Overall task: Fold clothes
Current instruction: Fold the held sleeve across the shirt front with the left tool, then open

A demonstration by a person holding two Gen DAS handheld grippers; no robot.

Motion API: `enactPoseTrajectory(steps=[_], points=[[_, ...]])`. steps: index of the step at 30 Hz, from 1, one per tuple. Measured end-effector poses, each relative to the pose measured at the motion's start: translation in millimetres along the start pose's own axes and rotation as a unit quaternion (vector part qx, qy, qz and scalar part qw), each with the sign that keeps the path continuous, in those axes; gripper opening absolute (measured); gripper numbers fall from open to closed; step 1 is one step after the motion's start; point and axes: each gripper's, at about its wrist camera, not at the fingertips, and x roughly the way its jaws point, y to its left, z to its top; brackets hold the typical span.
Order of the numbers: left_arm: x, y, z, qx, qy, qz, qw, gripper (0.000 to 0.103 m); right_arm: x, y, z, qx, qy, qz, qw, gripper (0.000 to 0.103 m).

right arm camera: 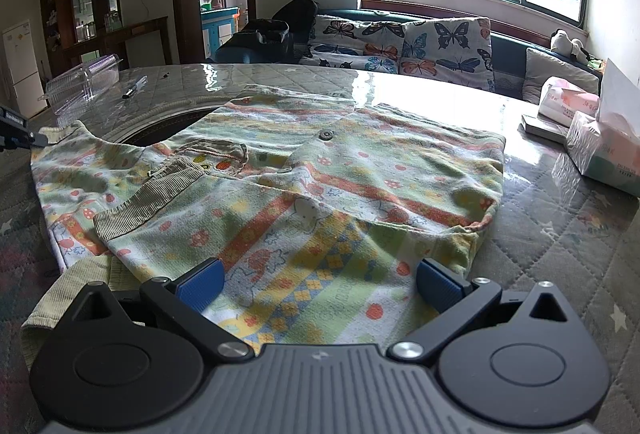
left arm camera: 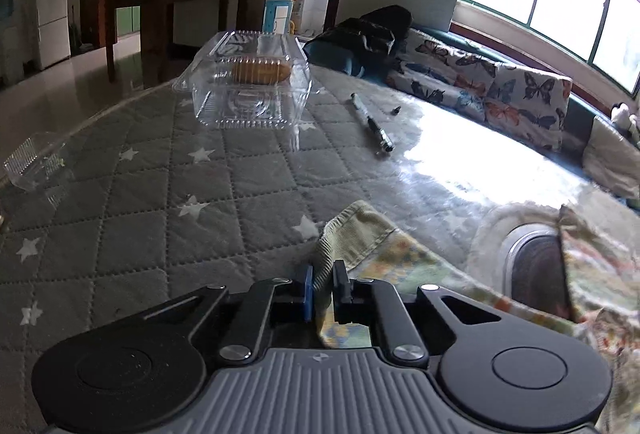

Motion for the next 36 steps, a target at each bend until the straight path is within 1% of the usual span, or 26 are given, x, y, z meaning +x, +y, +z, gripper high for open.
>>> enactPoseTrajectory(steps=[6, 8, 11, 14, 17, 19, 23, 25, 30, 34, 36], points=[[-36, -25, 11, 0.007, -0.016, -0.066, 0.9976, 0.01, -6, -2, 5, 0.006, 0.007, 0.007, 1.0, 0.103], [-48, -37, 15, 0.008, -0.018, -0.097, 0.9951, 0.01, -10, -3, 8, 0.007, 0.005, 0.012, 1.0, 0.103], [-67, -64, 16, 0.027, -0.024, -0.142, 0.9891, 0.009, -20, -6, 13, 0.003, -0.007, 0.008, 1.0, 0.103], [-82, -96, 14, 0.042, -0.02, -0.197, 0.9792, 0.009, -30, -12, 16, 0.005, -0.017, 0.002, 1.0, 0.103], [-95, -128, 8, 0.059, -0.013, -0.244, 0.9678, 0.009, -41, -20, 16, 0.009, -0.029, -0.008, 1.0, 0.103], [-103, -149, 3, 0.072, -0.008, -0.279, 0.9577, 0.009, -49, -27, 16, 0.014, -0.036, -0.018, 0.999, 0.103], [-114, -184, -10, 0.097, 0.005, -0.327, 0.9398, 0.009, -61, -41, 14, 0.027, -0.045, -0.036, 0.998, 0.103], [-115, -201, -19, 0.11, 0.015, -0.347, 0.9312, 0.009, -67, -49, 11, 0.037, -0.05, -0.046, 0.997, 0.103], [-111, -230, -49, 0.142, 0.048, -0.381, 0.9122, 0.009, -78, -66, 7, 0.054, -0.054, -0.067, 0.995, 0.103], [-107, -240, -72, 0.168, 0.076, -0.395, 0.8999, 0.01, -84, -75, 6, 0.065, -0.056, -0.079, 0.993, 0.103], [-104, -244, -84, 0.18, 0.087, -0.396, 0.8965, 0.01, -85, -76, 7, 0.067, -0.057, -0.08, 0.993, 0.103]])
